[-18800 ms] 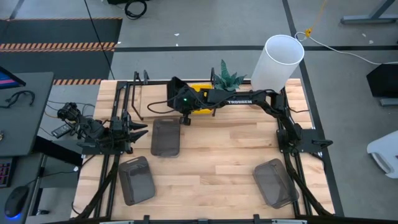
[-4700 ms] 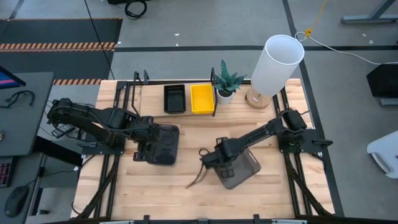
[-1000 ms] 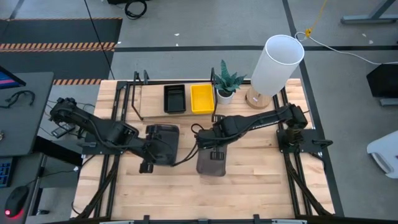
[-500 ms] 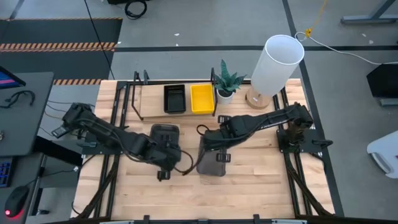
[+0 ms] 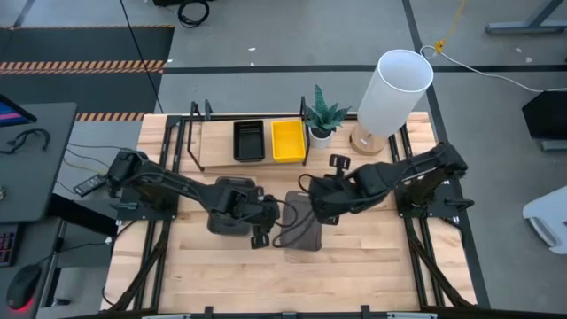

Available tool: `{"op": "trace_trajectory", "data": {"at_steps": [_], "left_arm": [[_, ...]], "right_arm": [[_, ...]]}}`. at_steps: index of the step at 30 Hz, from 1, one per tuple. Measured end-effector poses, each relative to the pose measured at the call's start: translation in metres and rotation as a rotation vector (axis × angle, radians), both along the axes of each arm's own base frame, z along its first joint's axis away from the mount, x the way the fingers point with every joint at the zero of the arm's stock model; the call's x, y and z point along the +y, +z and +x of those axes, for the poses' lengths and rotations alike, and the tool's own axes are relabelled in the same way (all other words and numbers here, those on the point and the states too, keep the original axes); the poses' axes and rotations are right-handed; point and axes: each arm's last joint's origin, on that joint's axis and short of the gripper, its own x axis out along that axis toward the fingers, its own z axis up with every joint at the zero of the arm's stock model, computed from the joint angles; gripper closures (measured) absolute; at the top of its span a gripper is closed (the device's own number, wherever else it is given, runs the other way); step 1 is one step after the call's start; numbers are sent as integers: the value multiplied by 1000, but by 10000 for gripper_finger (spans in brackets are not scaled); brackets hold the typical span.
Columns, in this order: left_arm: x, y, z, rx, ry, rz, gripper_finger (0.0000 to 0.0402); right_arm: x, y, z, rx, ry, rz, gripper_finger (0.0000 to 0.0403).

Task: Stack baskets on shelf by color
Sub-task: Stack the bottom black bin on top of the top black bins

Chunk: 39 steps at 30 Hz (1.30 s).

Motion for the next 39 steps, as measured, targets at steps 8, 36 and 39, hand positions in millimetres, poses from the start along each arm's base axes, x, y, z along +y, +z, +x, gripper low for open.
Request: {"op": "trace_trajectory", "data": {"at_steps": [8,36,39], "left_arm": [[9,-4,16,-77,-66,29,229],[-67,-39,70,-259,-240,131,197],[-66,-46,75,-255,-254,115,196]], "right_arm": [[-3,-25,-34,-105,-25,54,367],[12,-71,-61,-482,-46,20,367],[17,-71,-64,-481,-25,22,367]]}}
